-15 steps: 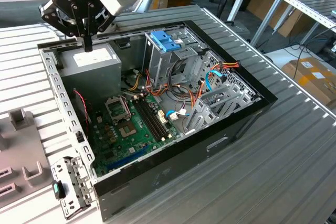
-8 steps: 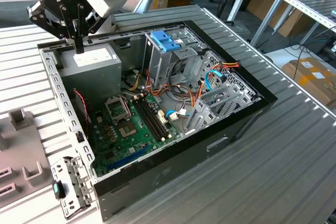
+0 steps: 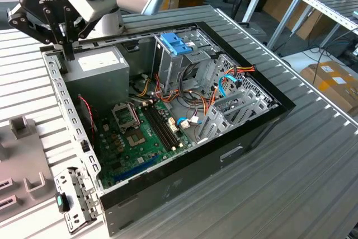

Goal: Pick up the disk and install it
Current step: 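Reach for the disk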

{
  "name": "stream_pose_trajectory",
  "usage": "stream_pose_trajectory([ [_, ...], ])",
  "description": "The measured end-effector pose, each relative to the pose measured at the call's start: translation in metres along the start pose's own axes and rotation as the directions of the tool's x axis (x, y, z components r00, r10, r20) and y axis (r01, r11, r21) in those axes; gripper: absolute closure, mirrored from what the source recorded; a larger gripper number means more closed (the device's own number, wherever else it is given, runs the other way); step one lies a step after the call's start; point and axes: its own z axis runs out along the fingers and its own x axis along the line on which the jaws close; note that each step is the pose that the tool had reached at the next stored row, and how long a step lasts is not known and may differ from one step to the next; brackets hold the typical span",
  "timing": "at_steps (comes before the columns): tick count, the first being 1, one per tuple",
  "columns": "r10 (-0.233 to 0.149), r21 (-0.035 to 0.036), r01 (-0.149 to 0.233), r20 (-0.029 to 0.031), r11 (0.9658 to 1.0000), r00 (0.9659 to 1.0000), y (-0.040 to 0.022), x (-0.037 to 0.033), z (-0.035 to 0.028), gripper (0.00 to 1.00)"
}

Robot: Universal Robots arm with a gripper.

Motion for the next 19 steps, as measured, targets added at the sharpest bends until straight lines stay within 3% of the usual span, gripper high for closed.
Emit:
stream_pose_trajectory([
  [6,0.000,0.0000,0.000,0.0000,1.0000,1.0000,-0.0008,0.0121,-0.0002,0.89],
  [15,0.000,0.0000,0.000,0.0000,1.0000,1.0000,-0.0010,0.0140,-0.0003,0.89],
  [19,0.000,-0.0001,0.000,0.0000,1.0000,1.0000,-0.0016,0.0227,-0.0001,0.89],
])
